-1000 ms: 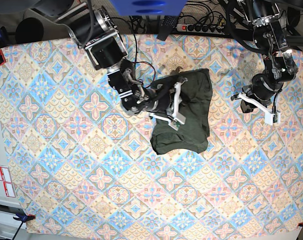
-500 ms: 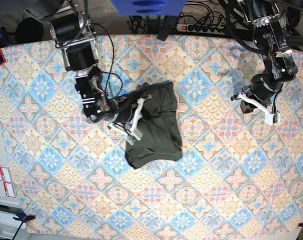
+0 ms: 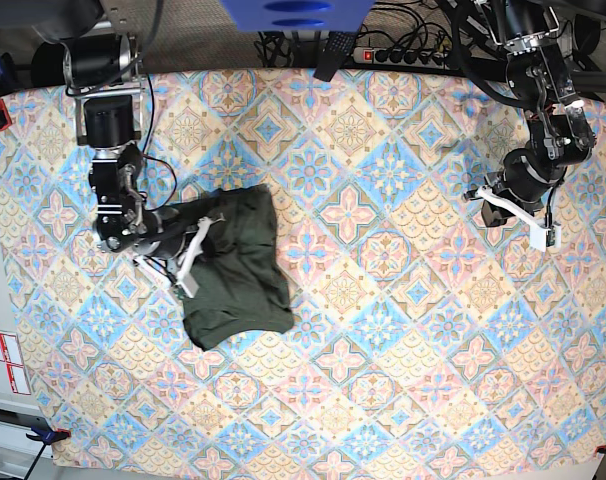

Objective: Fold the T-shirt properly

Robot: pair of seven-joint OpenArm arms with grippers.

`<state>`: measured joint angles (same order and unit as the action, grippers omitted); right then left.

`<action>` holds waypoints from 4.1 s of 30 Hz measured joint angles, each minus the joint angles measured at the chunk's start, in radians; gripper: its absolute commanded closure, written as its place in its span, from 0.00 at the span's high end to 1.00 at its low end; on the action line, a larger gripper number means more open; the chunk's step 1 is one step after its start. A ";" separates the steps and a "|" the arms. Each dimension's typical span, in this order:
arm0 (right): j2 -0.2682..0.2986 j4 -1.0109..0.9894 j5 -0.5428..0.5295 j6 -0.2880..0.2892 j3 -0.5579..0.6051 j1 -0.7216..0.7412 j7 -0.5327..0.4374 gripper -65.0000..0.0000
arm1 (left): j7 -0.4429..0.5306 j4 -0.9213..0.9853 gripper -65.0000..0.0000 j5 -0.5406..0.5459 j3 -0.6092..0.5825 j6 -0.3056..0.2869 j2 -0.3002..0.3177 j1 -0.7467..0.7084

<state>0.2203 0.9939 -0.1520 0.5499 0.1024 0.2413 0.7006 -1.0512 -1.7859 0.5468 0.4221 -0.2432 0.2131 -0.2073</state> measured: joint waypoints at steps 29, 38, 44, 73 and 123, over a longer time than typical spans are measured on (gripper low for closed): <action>-0.003 0.312 0.093 -0.004 0.023 -0.126 0.201 0.00 | 0.000 0.000 0.00 0.000 -0.002 0.000 0.000 -0.004; 0.002 0.327 0.104 -0.012 0.112 -0.129 0.196 0.00 | 0.000 0.000 0.00 0.000 -0.003 0.000 0.000 -0.004; -0.003 0.413 0.099 -0.001 0.114 -0.169 0.210 0.00 | 0.000 0.000 0.00 0.000 -0.003 0.000 0.000 -0.004; 0.010 0.461 0.096 -0.001 0.018 -0.260 0.239 0.00 | 0.000 0.001 0.00 -0.001 -0.006 0.000 -0.019 -0.007; 0.037 0.851 0.092 0.002 -0.410 -0.591 0.174 0.00 | 0.001 -0.196 0.00 0.061 0.161 -0.008 -0.002 -0.317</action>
<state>0.2577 1.8446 -0.0597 0.5522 -0.3073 -0.3500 0.8742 -1.0500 -1.9816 0.6075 0.5831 -0.2516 0.2111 -0.5240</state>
